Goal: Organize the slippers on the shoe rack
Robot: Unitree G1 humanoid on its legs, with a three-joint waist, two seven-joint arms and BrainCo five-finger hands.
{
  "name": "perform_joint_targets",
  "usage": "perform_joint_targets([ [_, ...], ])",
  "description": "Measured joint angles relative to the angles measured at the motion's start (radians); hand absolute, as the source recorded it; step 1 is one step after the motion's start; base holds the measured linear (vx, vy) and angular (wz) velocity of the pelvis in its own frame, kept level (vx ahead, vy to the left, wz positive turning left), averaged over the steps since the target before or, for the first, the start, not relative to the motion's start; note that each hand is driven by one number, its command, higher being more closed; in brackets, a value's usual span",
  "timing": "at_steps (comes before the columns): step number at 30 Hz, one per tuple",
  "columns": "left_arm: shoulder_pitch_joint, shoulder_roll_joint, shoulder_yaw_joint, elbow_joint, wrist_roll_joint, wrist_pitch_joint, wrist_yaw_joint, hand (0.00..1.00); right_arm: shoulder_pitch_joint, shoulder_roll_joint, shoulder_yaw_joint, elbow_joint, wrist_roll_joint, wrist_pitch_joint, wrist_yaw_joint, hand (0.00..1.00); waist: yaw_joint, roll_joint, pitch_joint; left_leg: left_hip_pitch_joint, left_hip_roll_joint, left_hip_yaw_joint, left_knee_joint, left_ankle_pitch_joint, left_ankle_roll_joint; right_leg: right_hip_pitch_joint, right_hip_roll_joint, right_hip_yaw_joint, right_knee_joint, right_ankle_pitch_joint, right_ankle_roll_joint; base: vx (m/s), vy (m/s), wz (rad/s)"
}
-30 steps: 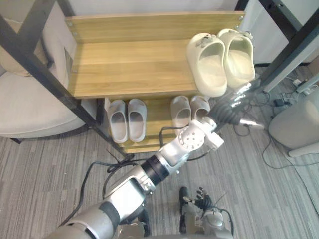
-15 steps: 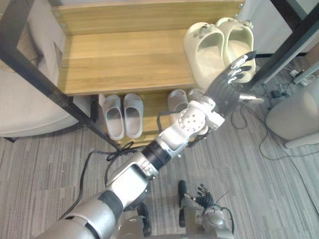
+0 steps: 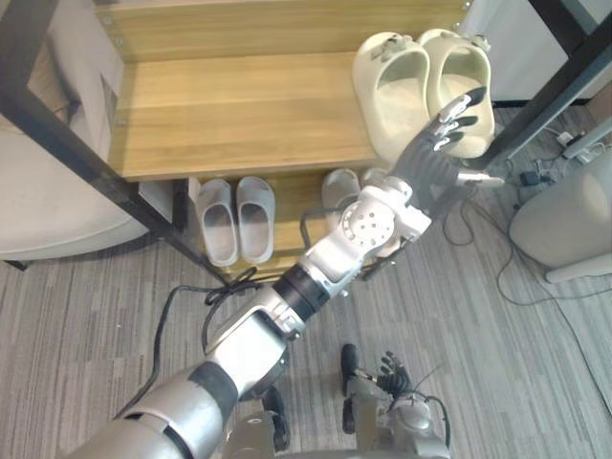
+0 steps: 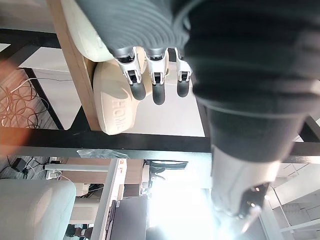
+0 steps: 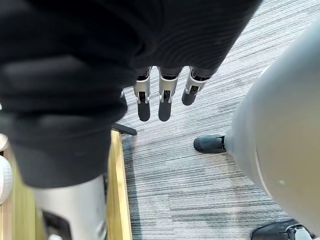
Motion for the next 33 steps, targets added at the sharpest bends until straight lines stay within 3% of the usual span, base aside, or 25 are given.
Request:
perform_joint_targets([
  [14,0.000,0.000,0.010,0.001,0.021,0.000,0.004,0.00,-0.005,-0.001,0.000,0.000,0.000,-0.001,-0.006,0.00,-0.001,-0.010,0.012,-0.008,0.005,0.003,0.018,-0.009,0.001,-0.002,0.002,0.003,0.000,0.000,0.000,0.00,0.000,0.00],
  [20,0.000,-0.001,0.011,0.001,0.043,-0.027,0.002,0.00,-0.019,0.000,-0.003,0.001,0.000,-0.007,-0.007,0.00,-0.006,-0.013,0.022,-0.036,0.010,0.010,0.051,-0.027,0.005,-0.021,0.003,0.008,0.004,0.000,0.000,0.00,0.018,-0.03],
  [33,-0.001,-0.001,0.046,0.035,0.088,-0.020,0.020,0.00,-0.037,0.005,-0.005,0.003,0.000,-0.009,-0.007,0.00,-0.011,-0.012,0.027,-0.043,0.015,0.012,0.066,-0.035,0.006,-0.027,0.004,0.010,0.010,0.000,0.000,0.00,0.008,-0.01],
])
